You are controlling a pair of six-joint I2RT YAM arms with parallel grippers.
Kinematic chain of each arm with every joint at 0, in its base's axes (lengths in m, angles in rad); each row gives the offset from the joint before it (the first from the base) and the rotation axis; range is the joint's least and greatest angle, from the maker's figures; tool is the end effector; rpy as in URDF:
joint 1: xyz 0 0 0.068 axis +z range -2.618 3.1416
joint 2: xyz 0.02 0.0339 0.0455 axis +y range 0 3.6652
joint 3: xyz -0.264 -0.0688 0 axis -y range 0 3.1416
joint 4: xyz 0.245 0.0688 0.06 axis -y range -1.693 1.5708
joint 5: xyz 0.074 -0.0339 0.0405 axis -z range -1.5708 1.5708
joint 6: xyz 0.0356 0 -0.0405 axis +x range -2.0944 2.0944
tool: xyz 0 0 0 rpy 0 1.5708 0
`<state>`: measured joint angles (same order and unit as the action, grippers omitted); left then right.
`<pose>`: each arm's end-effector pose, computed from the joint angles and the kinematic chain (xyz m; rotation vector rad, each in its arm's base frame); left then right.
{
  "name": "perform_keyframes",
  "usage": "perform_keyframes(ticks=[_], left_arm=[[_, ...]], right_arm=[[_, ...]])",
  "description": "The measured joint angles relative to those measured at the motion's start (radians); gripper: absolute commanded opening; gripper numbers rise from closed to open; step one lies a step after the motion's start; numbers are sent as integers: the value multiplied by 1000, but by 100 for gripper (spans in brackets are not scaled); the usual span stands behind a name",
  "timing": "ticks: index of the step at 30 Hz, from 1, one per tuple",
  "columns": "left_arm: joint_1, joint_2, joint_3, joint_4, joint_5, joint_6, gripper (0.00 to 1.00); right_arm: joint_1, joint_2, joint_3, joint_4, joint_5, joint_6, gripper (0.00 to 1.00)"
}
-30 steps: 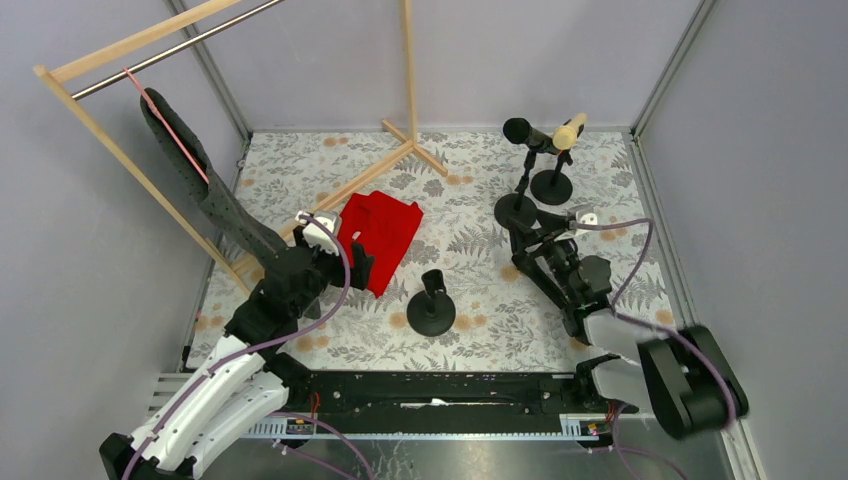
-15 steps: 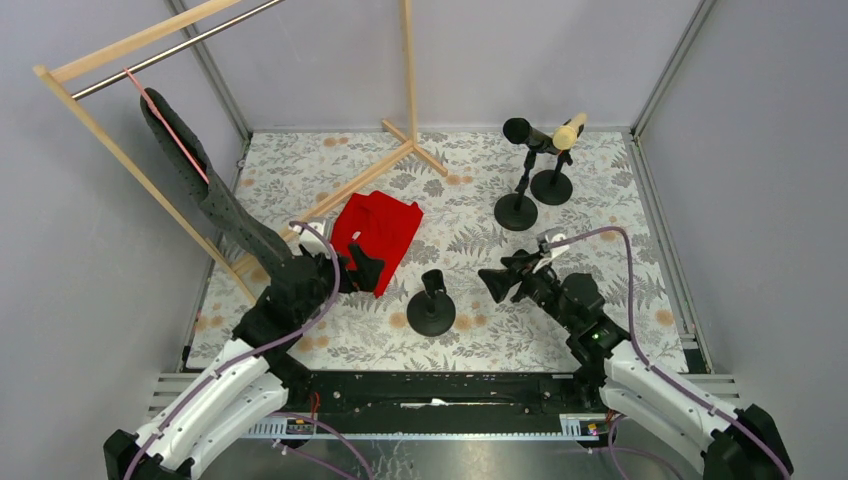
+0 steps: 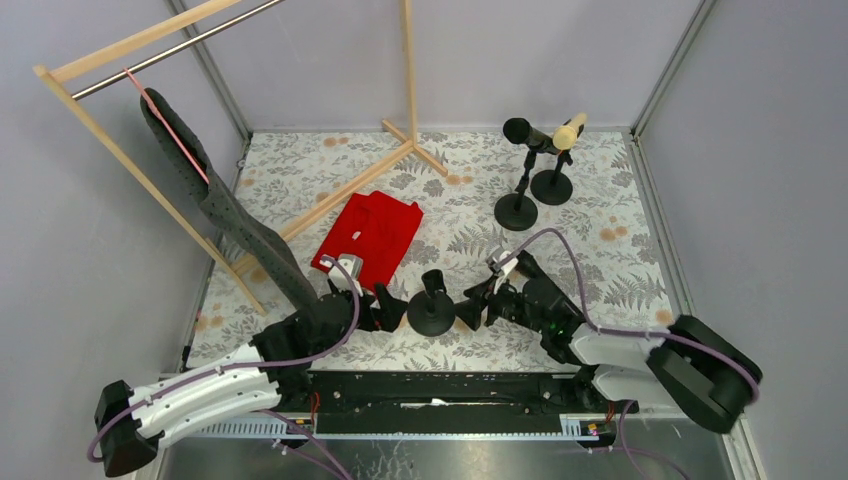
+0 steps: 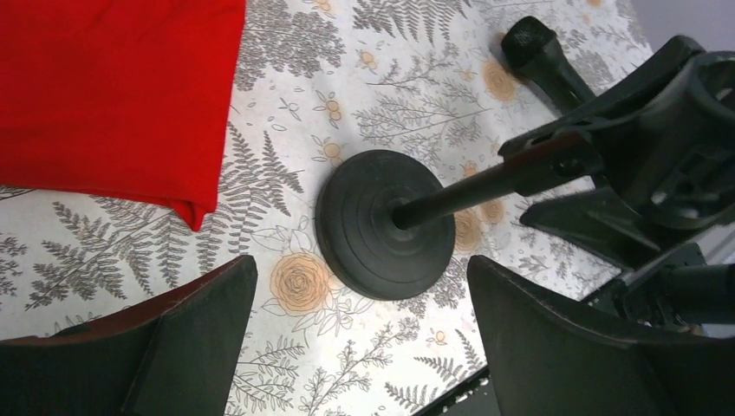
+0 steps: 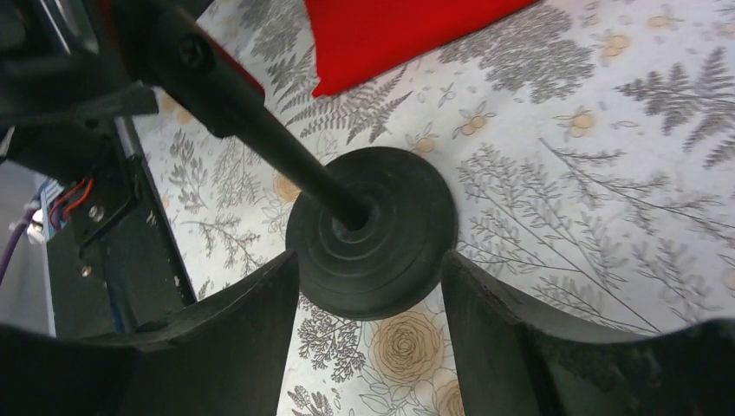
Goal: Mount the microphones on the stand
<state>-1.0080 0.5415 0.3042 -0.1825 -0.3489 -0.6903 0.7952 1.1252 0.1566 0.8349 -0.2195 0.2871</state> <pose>0.0872 -0.1154 0.2065 0.0920 2.0417 -0.7525 0.1360 0.1498 0.1693 -0.6186 1.6941 0.9782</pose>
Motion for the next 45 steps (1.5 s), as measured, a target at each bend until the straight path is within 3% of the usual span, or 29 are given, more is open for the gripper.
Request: perform_keyframes(ticks=[5,9,12,17,24,35,40,43,45], left_arm=[[-13,15,0,22,-58,-17,95],[-13,-10,-3,40,-75,-21,95],[-14,-41,-10,45,-75,-21,96],[-14,-82,-21,47,-76,-18,96],[-14,-90,-29,74,-75,9,96],[-14,-73,-103,196,-55,93,98],[-14,-54,-158,305,-31,135,99],[-14,-25,-199,418,5,182,99],[-14,-3,-227,502,34,219,99]], right_arm=[[14,217,-3,242,-79,-21,68],[43,401,28,488,-113,-22,61],[69,511,55,578,-117,-21,55],[128,609,106,629,-84,-55,36],[148,624,115,682,43,-133,11],[150,634,107,681,139,-285,2],[150,561,39,665,220,-389,6],[149,500,19,621,236,-429,38],[149,463,18,580,229,-436,54]])
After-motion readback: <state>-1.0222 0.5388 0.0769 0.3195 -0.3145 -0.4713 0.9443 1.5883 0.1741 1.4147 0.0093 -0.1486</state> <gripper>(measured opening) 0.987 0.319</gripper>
